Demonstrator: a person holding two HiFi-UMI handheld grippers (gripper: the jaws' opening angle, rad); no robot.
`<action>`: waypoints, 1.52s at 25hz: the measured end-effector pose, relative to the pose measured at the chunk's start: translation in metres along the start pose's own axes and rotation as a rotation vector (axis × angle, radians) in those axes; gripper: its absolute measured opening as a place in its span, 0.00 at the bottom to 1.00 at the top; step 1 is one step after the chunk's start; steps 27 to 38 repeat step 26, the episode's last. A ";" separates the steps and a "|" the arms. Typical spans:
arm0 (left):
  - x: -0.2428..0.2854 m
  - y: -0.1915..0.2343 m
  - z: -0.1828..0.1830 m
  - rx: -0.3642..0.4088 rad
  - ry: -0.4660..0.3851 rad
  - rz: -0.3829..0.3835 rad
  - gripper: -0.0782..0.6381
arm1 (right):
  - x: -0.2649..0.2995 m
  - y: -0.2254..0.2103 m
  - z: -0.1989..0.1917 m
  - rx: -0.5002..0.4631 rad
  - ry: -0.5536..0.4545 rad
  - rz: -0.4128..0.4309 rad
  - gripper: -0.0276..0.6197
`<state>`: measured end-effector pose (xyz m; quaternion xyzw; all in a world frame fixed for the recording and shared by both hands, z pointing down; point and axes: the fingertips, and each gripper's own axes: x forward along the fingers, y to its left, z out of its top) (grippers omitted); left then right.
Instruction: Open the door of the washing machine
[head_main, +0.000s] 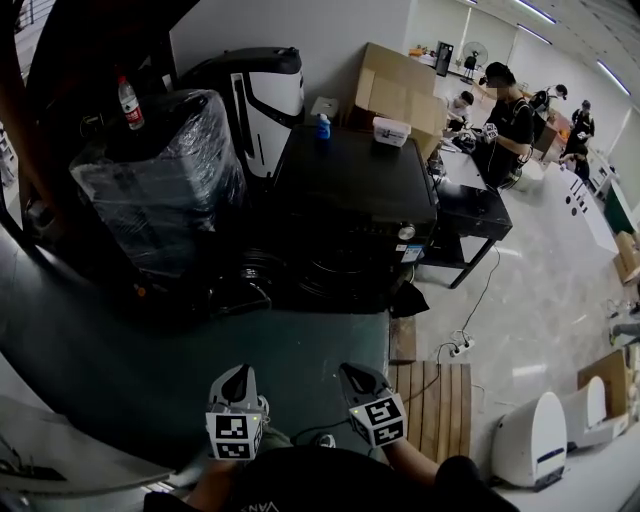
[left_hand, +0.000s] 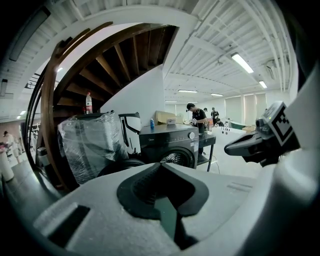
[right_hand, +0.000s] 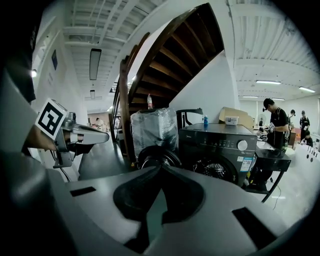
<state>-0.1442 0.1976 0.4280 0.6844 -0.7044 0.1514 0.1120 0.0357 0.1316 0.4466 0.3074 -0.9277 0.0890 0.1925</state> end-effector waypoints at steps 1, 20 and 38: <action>-0.002 -0.002 0.000 0.005 -0.002 0.003 0.13 | -0.002 0.000 -0.001 0.003 -0.003 0.007 0.05; -0.031 -0.032 -0.001 0.028 -0.050 0.017 0.13 | -0.026 0.002 -0.001 -0.011 -0.062 0.025 0.05; -0.028 -0.039 -0.004 0.012 -0.061 0.005 0.13 | -0.032 -0.002 -0.004 -0.011 -0.045 0.021 0.05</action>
